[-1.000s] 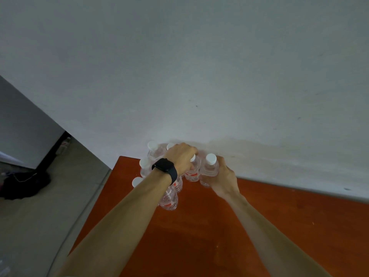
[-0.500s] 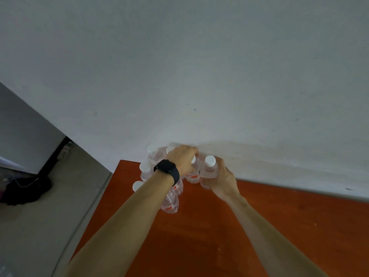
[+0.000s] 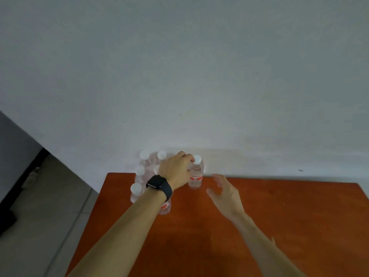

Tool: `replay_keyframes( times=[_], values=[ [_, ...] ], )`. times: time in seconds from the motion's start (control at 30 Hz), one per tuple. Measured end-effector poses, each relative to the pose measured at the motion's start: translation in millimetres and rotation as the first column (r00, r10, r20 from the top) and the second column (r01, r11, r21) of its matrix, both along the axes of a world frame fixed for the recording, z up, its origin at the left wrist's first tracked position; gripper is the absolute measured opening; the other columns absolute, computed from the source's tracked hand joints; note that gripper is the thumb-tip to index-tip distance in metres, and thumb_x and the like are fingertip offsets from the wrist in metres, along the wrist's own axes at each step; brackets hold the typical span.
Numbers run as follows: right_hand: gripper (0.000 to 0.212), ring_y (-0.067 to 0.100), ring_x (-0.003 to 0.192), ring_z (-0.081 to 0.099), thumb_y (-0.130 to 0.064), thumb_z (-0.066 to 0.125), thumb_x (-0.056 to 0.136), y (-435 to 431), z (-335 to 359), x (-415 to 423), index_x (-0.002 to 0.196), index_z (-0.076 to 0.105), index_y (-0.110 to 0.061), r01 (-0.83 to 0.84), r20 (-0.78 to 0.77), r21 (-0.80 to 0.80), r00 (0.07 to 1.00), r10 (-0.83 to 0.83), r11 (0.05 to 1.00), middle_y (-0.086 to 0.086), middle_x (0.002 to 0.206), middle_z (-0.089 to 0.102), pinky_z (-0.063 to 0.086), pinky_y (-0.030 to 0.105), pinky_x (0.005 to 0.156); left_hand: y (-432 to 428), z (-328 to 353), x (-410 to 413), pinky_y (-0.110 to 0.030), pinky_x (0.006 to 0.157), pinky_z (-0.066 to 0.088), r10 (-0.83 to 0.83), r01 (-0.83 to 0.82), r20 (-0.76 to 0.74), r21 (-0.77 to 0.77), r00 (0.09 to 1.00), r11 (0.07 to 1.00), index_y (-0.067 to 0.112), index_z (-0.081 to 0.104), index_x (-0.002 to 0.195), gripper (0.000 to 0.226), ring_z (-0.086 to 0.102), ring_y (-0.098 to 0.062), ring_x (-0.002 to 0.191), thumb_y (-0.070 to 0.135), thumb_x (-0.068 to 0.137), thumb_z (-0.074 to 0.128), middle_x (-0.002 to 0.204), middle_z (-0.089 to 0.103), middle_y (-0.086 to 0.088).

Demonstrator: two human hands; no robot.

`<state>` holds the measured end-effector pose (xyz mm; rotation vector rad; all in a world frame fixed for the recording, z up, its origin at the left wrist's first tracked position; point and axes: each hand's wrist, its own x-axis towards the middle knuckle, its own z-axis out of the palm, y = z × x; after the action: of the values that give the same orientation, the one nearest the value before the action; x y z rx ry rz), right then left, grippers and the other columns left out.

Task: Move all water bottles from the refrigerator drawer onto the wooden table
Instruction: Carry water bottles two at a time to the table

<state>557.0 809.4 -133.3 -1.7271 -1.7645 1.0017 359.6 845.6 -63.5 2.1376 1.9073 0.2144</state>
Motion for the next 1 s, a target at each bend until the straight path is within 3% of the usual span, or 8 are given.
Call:
replay_keyframes(
  times=[0.07, 0.13, 0.2, 0.3, 0.4, 0.5, 0.77, 1.0],
  values=[
    [0.043, 0.003, 0.116, 0.058, -0.030, 0.067, 0.092, -30.8, 8.9, 9.6, 0.133, 0.057, -0.029, 0.025, 0.014, 0.045, 1.000, -0.026, 0.999, -0.013, 0.129, 0.062, 0.039, 0.006, 0.088, -28.3, -0.9, 12.9, -0.033, 0.075, 0.057, -0.041, 0.040, 0.060, 0.017, 0.997, 0.999, 0.031, 0.058, 0.131, 0.031, 0.065, -0.016, 0.100, 0.031, 0.100, 0.051, 0.131, 0.059, 0.006],
    [0.033, -0.011, 0.100, 0.057, -0.032, 0.065, 0.094, -65.5, 21.0, 22.3, 0.127, 0.062, -0.033, 0.062, 0.032, 0.064, 0.997, -0.065, 0.996, -0.019, 0.120, 0.063, 0.039, 0.000, 0.077, -61.0, -4.4, 27.7, -0.035, 0.081, 0.057, -0.092, 0.091, 0.130, 0.015, 0.987, 0.996, 0.034, 0.059, 0.130, 0.030, 0.064, -0.013, 0.104, 0.035, 0.101, 0.049, 0.128, 0.062, 0.008],
    [0.028, -0.015, 0.092, 0.055, -0.034, 0.064, 0.094, -102.4, 31.7, 39.0, 0.122, 0.063, -0.038, 0.122, 0.047, 0.086, 0.991, -0.127, 0.989, -0.022, 0.115, 0.064, 0.043, 0.003, 0.076, -92.1, -9.5, 43.3, -0.036, 0.084, 0.056, -0.150, 0.154, 0.178, -0.011, 0.973, 0.988, 0.036, 0.058, 0.129, 0.030, 0.063, -0.013, 0.108, 0.038, 0.101, 0.049, 0.128, 0.062, 0.009],
    [0.023, -0.001, 0.100, 0.061, -0.034, 0.063, 0.095, -157.4, 41.7, 68.9, 0.117, 0.066, -0.041, 0.226, 0.049, 0.124, 0.971, -0.234, 0.966, -0.022, 0.113, 0.066, 0.053, 0.024, 0.084, -129.6, -17.7, 68.9, -0.034, 0.083, 0.054, -0.244, 0.261, 0.193, -0.070, 0.950, 0.963, 0.035, 0.057, 0.130, 0.031, 0.059, -0.016, 0.113, 0.037, 0.101, 0.050, 0.128, 0.060, 0.007],
    [0.022, 0.005, 0.095, 0.059, -0.032, 0.062, 0.096, -215.0, 46.6, 101.5, 0.116, 0.068, -0.037, 0.302, 0.117, 0.125, 0.942, -0.316, 0.945, -0.018, 0.118, 0.064, 0.050, 0.026, 0.086, -161.4, -25.0, 103.6, -0.036, 0.085, 0.055, -0.375, 0.399, 0.176, -0.131, 0.910, 0.908, 0.032, 0.056, 0.133, 0.033, 0.056, -0.018, 0.118, 0.036, 0.102, 0.049, 0.131, 0.060, 0.004],
    [0.020, 0.010, 0.115, 0.058, -0.033, 0.063, 0.095, -276.7, 49.2, 137.0, 0.114, 0.069, -0.037, 0.399, 0.182, 0.166, 0.886, -0.425, 0.902, -0.017, 0.122, 0.064, 0.049, 0.037, 0.100, -190.3, -27.1, 151.6, -0.036, 0.087, 0.055, -0.500, 0.523, 0.169, -0.135, 0.849, 0.842, 0.030, 0.057, 0.135, 0.034, 0.056, -0.019, 0.120, 0.036, 0.103, 0.047, 0.133, 0.061, 0.002],
    [0.021, 0.013, 0.124, 0.052, -0.045, 0.058, 0.096, -461.4, 55.2, 238.9, 0.113, 0.069, -0.040, 0.735, 0.248, 0.216, 0.595, -0.765, 0.642, -0.018, 0.126, 0.064, 0.043, 0.033, 0.104, -306.9, -17.7, 334.4, -0.038, 0.093, 0.053, -0.811, 0.821, 0.127, -0.079, 0.571, 0.565, 0.031, 0.060, 0.130, 0.032, 0.060, -0.019, 0.117, 0.037, 0.100, 0.051, 0.128, 0.066, 0.004],
    [0.021, 0.008, 0.118, 0.055, -0.042, 0.059, 0.096, -680.5, 59.8, 332.9, 0.113, 0.071, -0.038, 0.921, 0.180, 0.278, 0.230, -0.956, 0.274, -0.020, 0.119, 0.066, 0.045, 0.033, 0.102, -502.3, 1.2, 513.5, -0.037, 0.094, 0.051, -0.946, 0.966, 0.200, -0.064, 0.256, 0.248, 0.034, 0.061, 0.129, 0.032, 0.059, -0.016, 0.115, 0.037, 0.098, 0.054, 0.125, 0.064, 0.007]
  ],
)
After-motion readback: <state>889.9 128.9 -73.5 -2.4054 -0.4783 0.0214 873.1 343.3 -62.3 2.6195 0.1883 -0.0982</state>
